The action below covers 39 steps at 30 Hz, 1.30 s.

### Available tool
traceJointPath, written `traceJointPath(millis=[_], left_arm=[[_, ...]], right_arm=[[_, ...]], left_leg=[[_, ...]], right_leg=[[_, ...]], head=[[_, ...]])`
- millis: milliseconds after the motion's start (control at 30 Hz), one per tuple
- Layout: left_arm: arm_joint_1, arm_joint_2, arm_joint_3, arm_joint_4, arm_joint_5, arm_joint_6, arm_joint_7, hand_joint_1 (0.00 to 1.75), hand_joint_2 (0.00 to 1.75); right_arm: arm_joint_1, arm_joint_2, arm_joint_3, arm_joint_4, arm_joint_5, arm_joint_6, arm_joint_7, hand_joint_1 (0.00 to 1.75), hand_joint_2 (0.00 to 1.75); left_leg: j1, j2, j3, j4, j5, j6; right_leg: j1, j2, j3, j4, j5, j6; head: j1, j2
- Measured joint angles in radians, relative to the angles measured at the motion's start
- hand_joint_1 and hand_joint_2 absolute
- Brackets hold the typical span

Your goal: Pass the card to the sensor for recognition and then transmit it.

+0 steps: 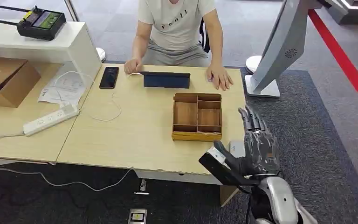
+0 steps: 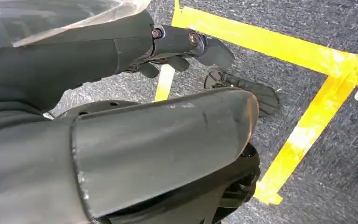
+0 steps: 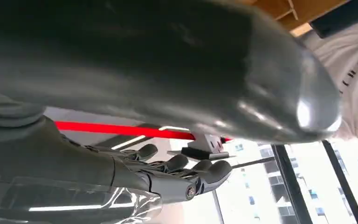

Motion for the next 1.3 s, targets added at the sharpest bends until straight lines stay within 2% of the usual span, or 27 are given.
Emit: traceJointPath(millis=[167, 200, 500, 1300], left_arm=[[0.0, 0.003, 0.0, 0.0, 0.0, 0.0, 0.006, 0.0, 0.0], [0.0, 0.003, 0.0, 0.0, 0.0, 0.001, 0.006, 0.0, 0.0], [0.001, 0.003, 0.002, 0.0, 0.0, 0.01, 0.021, 0.0, 0.0], [0.0, 0.006, 0.015, 0.0, 0.0, 0.012, 0.031, 0.0, 0.0]], right_arm=[[-0.013, 0.018, -0.021, 0.039, 0.027, 0.043, -0.012, 0.0, 0.0], [-0.017, 0.021, -0.025, 0.048, 0.032, 0.053, -0.016, 0.0, 1.75], [-0.069, 0.05, -0.039, 0.1, 0.049, 0.133, -0.06, 0.0, 1.75], [-0.144, 0.147, 0.031, 0.239, 0.061, 0.133, -0.086, 0.0, 1.75]], left_leg=[[0.0, 0.0, 0.0, 0.0, 0.0, 0.0], [0.0, 0.0, 0.0, 0.0, 0.0, 0.0], [0.0, 0.0, 0.0, 0.0, 0.0, 0.0], [0.0, 0.0, 0.0, 0.0, 0.0, 0.0]], right_leg=[[0.0, 0.0, 0.0, 0.0, 0.0, 0.0], [0.0, 0.0, 0.0, 0.0, 0.0, 0.0], [0.0, 0.0, 0.0, 0.0, 0.0, 0.0], [0.0, 0.0, 0.0, 0.001, 0.0, 0.0]], head=[[0.0, 0.0], [0.0, 0.0], [0.0, 0.0], [0.0, 0.0]])
